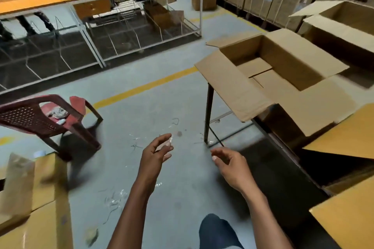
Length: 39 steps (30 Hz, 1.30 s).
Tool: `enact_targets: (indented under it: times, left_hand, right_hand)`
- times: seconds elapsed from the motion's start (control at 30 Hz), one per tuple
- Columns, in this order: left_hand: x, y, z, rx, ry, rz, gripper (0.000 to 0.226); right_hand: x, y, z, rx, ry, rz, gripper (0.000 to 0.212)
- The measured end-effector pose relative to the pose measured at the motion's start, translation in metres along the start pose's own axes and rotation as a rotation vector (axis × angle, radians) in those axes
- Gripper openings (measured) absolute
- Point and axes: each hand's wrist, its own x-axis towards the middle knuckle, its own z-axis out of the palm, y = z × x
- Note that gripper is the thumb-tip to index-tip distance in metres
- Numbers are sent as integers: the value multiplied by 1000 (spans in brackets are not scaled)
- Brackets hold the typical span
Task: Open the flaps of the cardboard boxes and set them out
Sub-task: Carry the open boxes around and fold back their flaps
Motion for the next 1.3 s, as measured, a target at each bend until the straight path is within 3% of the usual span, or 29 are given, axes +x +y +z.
enact_targets:
  times: [0.23,0.57,0.8,1.07,1.3]
  left_hand:
    - [123,16,-10,17,-2,-18,25]
    - [323,89,-6,4,9,-6,26]
    - [471,135,-4,100,-179,-22,25]
    - [703,214,14,131,-355,5,24]
    - [839,285,127,208,-689,31,23]
  right_hand:
    - [143,-27,35,47,-29,12,21]
    - [370,-121,44,163,-17,-22,20]
    - [497,-156,55,186,48,-11,20]
    - [660,-183,39,189,334,85,21]
    - [747,-197,-1,321,645,178,19]
